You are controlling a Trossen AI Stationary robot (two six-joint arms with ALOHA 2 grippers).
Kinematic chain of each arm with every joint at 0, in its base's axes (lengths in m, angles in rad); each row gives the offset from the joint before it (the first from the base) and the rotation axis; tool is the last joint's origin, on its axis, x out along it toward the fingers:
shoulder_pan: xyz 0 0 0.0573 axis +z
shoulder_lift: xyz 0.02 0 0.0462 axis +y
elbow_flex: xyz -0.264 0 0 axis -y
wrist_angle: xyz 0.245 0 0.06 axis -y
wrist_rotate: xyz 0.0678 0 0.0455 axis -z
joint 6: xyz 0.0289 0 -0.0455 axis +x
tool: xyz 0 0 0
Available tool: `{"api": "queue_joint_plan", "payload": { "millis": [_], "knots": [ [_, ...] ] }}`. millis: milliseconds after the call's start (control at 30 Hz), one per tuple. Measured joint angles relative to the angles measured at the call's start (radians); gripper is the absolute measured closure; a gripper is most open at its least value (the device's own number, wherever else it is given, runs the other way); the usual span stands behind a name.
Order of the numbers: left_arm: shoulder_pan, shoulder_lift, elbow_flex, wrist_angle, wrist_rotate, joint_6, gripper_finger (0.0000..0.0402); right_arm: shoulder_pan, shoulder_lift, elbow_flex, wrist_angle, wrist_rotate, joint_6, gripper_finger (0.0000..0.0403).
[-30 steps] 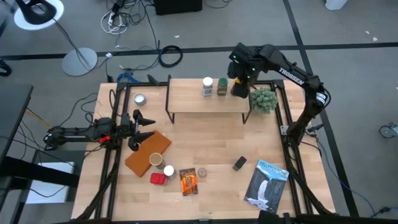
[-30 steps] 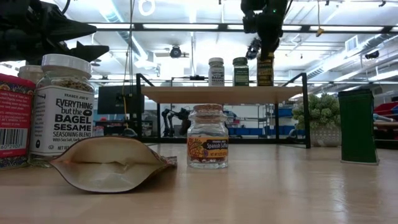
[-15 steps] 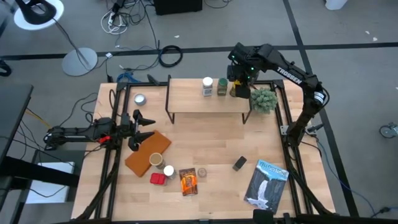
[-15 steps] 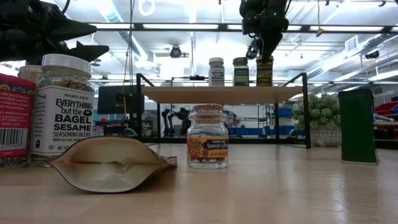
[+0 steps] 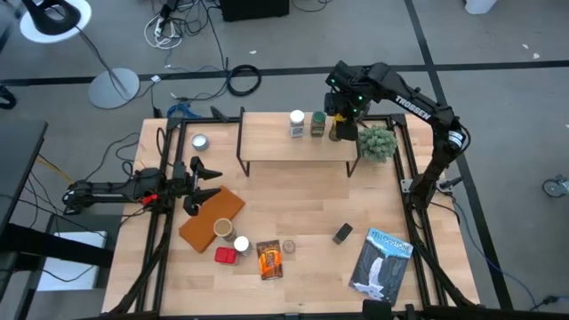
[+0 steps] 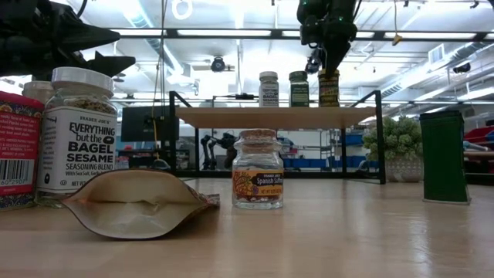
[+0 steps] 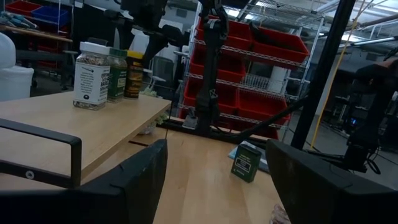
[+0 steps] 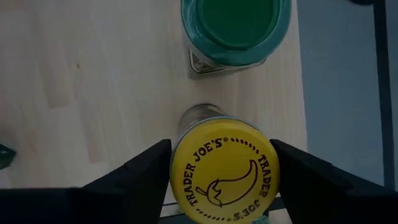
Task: Shelf spices
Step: Put the yellow seasoning bottle on the shelf, then put the brown seasoning bottle on the shelf
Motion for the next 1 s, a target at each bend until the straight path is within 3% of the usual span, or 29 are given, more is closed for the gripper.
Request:
{"api": "queue_joint_plan", "payload": {
  "millis": [300,533,1000],
  "knots": [
    [0.0,0.0,0.0,0.0,0.0,0.0,0.0124,0.0,0.0,0.0,0.035,0.002,0.0,0.0108],
    [0.0,0.0,0.0,0.0,0.0,0.0,0.0124,0.001,0.0,0.01,0.031,0.079,-0.004,0.0079],
    [0.0,0.0,0.0,0.0,0.0,0.0,0.0124,0.075,-0.002,0.187,-0.107,0.077,0.098,0.0072]
  ]
}}
